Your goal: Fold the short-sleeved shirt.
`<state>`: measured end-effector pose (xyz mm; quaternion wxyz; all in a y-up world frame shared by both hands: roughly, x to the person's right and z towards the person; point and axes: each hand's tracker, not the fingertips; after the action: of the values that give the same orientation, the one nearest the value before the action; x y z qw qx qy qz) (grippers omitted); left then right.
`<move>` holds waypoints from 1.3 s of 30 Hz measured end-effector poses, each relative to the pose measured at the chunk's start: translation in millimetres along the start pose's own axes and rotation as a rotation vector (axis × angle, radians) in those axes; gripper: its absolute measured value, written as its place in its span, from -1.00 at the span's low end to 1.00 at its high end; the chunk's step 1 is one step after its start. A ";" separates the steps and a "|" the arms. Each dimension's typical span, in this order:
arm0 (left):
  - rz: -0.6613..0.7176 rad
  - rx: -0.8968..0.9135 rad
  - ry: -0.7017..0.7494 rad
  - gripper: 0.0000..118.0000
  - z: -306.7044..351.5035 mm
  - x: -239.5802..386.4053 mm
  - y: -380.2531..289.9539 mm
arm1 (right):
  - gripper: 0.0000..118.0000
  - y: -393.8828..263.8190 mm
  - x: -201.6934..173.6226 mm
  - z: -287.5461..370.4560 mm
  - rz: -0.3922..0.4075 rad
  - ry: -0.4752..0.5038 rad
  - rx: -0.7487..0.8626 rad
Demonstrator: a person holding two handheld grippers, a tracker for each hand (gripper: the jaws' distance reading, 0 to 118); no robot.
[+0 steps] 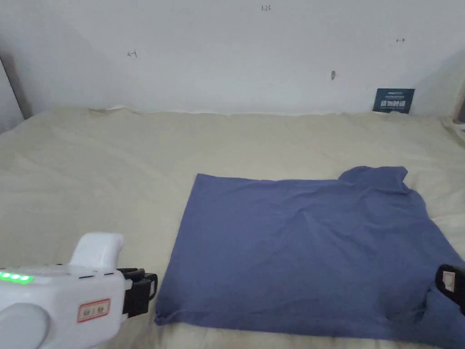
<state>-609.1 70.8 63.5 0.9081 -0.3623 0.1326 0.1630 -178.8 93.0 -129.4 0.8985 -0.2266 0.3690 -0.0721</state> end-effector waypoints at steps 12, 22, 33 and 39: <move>-0.014 -0.206 0.111 0.92 -106.4 -15.7 -9.2 | -1.00 -6.4 13.0 -1.9 -0.077 -0.014 -0.069; -0.189 -0.184 0.153 -0.97 -122.6 2.1 -22.1 | -1.00 -9.9 10.4 -7.8 -0.091 -0.008 -0.092; -0.142 -0.141 0.103 -0.97 -104.0 -6.0 -10.2 | -0.10 -2.7 122.7 -14.1 -0.160 -0.203 -0.185; -0.101 -0.120 0.092 -0.97 -100.7 -4.0 -12.1 | 0.97 -26.4 167.7 -36.5 -0.121 -0.255 -0.358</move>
<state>-620.4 -8.8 1.6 0.8847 -0.4295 0.1458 0.1075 -83.0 6.9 -245.7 0.8772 -0.4116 0.2452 -0.0301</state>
